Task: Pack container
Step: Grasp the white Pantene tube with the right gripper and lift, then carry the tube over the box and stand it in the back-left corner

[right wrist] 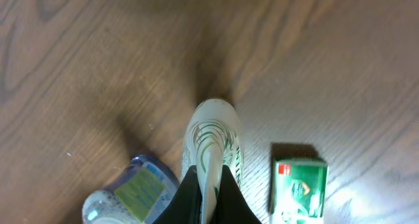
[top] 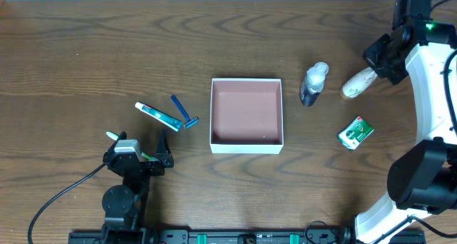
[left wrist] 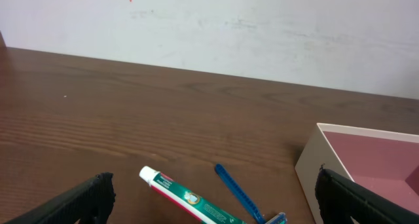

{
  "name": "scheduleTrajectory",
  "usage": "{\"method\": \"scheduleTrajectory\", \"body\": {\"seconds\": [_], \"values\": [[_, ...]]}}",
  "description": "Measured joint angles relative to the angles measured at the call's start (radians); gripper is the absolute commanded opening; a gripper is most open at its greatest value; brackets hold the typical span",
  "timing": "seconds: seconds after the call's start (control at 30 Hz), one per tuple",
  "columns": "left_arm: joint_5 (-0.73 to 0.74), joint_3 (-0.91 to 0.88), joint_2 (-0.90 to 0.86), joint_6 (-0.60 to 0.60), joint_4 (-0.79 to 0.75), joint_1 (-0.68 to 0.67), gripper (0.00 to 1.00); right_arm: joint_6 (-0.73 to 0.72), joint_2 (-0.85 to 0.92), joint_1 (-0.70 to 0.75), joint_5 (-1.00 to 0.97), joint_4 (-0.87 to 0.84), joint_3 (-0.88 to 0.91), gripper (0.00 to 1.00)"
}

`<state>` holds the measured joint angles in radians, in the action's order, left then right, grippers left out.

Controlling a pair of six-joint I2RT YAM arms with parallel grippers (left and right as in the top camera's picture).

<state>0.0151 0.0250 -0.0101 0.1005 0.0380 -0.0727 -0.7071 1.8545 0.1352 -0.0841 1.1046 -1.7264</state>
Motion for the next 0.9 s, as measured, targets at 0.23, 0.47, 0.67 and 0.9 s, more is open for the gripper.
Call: {"method": "scheduleTrajectory", "body": {"seconds": [0.23,0.47,0.67,0.9], "values": [[0.0,0.0,0.0,0.0,0.0,0.0,0.98,0.151,-0.005,0.0,-0.001,0.045,-0.021,0.01],[0.0,0.0,0.0,0.0,0.0,0.0,0.98,0.304,-0.159,-0.023,0.008,0.02,-0.103,0.01],[0.0,0.0,0.0,0.0,0.0,0.0,0.98,0.407,-0.395,-0.2,0.004,-0.066,-0.169,0.01],[0.0,0.0,0.0,0.0,0.0,0.0,0.98,0.433,-0.453,-0.499,0.029,-0.056,-0.184,0.01]]}}
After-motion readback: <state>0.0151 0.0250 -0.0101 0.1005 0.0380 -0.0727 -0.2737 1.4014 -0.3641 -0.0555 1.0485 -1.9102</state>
